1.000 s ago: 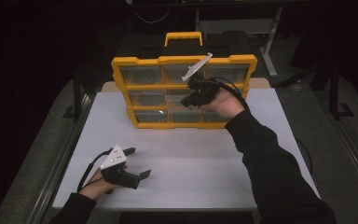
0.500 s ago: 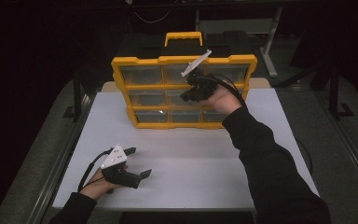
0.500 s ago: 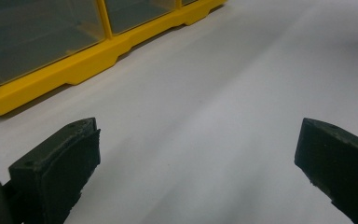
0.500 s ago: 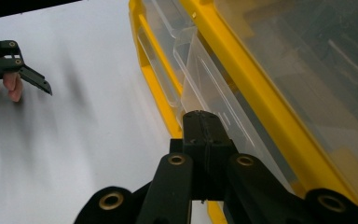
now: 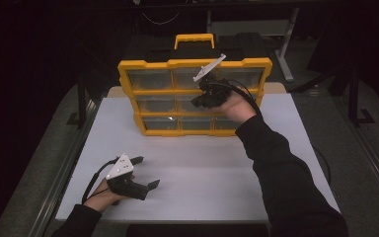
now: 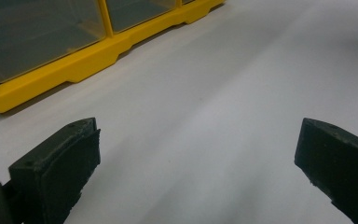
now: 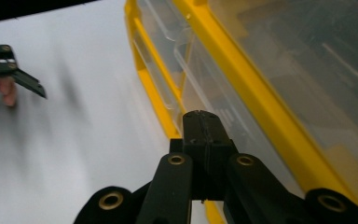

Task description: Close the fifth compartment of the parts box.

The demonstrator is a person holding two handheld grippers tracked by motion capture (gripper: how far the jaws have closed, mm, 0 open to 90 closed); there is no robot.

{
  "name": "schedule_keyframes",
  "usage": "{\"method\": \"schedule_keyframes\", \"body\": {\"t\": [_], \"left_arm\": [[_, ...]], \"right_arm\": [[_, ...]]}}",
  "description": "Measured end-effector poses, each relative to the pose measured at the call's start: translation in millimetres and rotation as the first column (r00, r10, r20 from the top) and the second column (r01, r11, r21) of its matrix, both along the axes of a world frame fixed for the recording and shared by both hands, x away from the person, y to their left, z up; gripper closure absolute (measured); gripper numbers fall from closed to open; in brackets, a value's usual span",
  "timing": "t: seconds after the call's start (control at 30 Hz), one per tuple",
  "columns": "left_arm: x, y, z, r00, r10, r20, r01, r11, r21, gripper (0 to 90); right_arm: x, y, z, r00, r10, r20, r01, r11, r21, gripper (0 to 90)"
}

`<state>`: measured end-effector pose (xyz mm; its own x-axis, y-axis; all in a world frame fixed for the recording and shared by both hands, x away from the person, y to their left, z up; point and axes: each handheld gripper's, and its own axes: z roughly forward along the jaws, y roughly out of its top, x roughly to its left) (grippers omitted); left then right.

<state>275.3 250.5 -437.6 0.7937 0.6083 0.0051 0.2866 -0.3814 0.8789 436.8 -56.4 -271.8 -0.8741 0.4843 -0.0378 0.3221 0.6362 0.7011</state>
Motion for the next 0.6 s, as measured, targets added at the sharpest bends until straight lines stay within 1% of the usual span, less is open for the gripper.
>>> {"method": "schedule_keyframes", "body": {"t": [0.13,0.27,0.4,0.53,0.57,0.6], "left_arm": [[-0.1,-0.2,0.2,1.0000,-0.001,0.000,0.001,1.0000,0.005,0.0],[-0.1,-0.4,0.1,1.0000,-0.001,0.000,0.001,1.0000,0.008,0.0],[0.2,-0.3,-0.2,1.0000,0.001,-0.002,-0.001,1.0000,0.007,0.0],[0.4,-0.2,-0.4,1.0000,0.000,-0.002,0.000,1.0000,0.008,0.0],[0.4,-0.2,-0.4,1.0000,0.000,-0.002,0.000,1.0000,0.008,0.0],[0.4,-0.2,-0.5,1.0000,0.001,-0.004,-0.001,1.0000,0.007,0.0]], "right_arm": [[-4.1,-3.4,-3.5,0.9996,0.006,-0.026,-0.006,0.9998,0.021,87.7],[-8.9,-6.2,-6.6,0.9990,0.019,-0.041,-0.017,0.9992,0.035,84.1],[-13.4,-8.4,-9.3,0.9979,0.030,-0.057,-0.027,0.9986,0.045,75.6],[-18.4,-10.6,-13.3,0.9978,0.023,-0.063,-0.020,0.9984,0.052,64.1],[-18.4,-10.6,-13.3,0.9978,0.023,-0.063,-0.020,0.9984,0.052,64.1],[-21.2,-11.2,-16.1,0.9984,0.013,-0.056,-0.010,0.9983,0.057,56.6]]}}
